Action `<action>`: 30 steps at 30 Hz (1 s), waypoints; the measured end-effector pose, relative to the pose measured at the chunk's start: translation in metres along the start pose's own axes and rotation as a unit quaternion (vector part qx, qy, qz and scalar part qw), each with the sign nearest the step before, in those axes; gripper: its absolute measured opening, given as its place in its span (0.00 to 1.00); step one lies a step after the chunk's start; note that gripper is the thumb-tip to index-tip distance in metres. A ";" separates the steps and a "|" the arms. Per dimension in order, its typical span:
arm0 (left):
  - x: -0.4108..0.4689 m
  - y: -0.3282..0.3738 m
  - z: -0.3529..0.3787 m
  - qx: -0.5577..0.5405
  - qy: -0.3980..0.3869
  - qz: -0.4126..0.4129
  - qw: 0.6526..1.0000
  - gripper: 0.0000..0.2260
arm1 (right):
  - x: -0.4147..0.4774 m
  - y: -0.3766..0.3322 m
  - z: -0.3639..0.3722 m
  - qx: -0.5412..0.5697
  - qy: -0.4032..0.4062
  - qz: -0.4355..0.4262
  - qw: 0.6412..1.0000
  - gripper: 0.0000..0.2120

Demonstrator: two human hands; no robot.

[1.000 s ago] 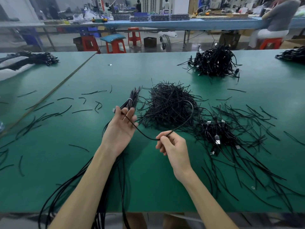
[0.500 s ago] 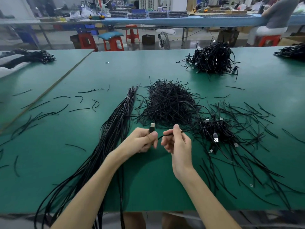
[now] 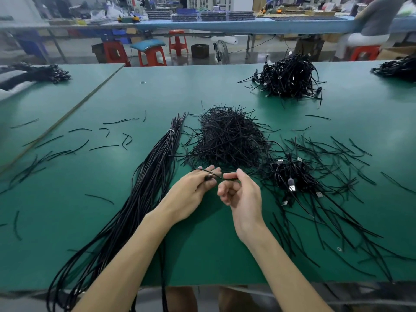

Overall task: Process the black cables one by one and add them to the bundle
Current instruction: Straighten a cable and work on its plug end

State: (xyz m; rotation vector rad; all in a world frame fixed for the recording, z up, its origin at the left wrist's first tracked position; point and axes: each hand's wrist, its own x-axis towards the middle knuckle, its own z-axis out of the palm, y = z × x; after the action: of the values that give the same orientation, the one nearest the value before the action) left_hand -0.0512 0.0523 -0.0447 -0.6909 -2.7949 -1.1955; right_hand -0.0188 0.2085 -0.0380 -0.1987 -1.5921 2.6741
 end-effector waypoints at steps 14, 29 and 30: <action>0.005 0.003 -0.019 -0.649 0.041 -0.070 0.757 0.20 | -0.004 -0.001 0.003 -0.106 -0.133 -0.035 0.985 0.08; -0.006 0.006 -0.025 -0.460 -0.109 -0.080 0.878 0.17 | 0.005 -0.001 -0.001 -0.025 -0.014 0.032 0.999 0.20; -0.005 0.009 -0.017 -0.367 -0.074 -0.081 0.924 0.17 | 0.004 -0.002 -0.001 -0.041 -0.021 0.021 0.999 0.22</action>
State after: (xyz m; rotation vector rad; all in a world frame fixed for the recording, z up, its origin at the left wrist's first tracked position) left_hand -0.0453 0.0435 -0.0274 -0.5825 -2.4901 -2.3573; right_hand -0.0223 0.2106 -0.0376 -0.1825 -1.7308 2.6634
